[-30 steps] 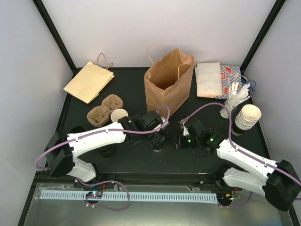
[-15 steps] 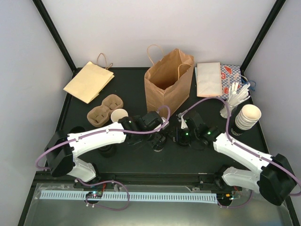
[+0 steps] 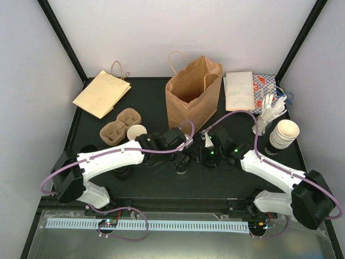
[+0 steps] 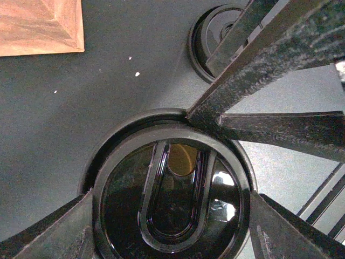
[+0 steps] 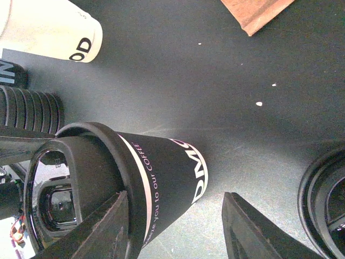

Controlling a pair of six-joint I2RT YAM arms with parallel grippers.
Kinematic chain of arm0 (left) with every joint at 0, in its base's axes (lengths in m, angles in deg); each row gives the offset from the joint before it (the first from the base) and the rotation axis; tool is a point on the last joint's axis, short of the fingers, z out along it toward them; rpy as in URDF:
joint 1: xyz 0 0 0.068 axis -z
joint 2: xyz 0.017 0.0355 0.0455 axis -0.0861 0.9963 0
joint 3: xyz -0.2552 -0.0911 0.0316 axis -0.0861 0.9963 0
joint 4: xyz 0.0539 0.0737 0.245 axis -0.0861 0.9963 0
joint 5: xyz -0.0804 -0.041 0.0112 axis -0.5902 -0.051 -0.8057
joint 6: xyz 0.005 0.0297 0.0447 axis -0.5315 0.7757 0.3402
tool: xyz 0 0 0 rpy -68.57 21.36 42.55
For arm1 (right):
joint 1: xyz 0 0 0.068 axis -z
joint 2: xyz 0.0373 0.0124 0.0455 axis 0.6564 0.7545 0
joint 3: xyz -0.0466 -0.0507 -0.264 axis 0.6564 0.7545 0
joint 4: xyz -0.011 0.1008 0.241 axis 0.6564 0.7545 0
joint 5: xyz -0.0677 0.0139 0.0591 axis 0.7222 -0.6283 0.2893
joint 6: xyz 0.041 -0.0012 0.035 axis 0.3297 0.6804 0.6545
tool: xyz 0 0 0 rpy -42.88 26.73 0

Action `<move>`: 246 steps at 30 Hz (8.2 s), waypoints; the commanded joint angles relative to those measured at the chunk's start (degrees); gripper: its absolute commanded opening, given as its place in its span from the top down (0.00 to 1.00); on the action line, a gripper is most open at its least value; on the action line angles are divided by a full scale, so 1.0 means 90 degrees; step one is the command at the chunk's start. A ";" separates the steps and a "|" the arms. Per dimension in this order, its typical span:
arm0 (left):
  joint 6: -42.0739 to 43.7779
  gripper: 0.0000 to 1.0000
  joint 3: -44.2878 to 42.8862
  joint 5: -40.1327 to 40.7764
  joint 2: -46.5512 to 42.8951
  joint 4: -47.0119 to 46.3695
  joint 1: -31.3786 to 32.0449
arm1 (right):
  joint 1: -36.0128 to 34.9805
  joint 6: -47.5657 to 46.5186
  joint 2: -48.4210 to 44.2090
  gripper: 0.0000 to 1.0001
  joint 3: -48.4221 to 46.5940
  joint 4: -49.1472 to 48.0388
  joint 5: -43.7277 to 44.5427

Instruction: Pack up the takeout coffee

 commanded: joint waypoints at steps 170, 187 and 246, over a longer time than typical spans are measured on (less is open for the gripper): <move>-0.1654 0.71 0.2920 -0.3032 -0.1003 -0.2899 -0.2140 | -0.2547 -0.1438 0.2258 0.25 -0.2824 0.3455 0.2628; -0.0974 0.66 0.1455 -0.1426 -0.2805 -0.0604 -0.2270 | -0.2538 -0.1368 0.1785 0.28 -0.3029 0.3581 0.3219; 0.2077 0.98 -0.7745 -0.1840 0.3235 0.2636 -0.3629 | -0.1575 -0.2300 -0.1459 0.33 -0.5408 0.5564 0.4682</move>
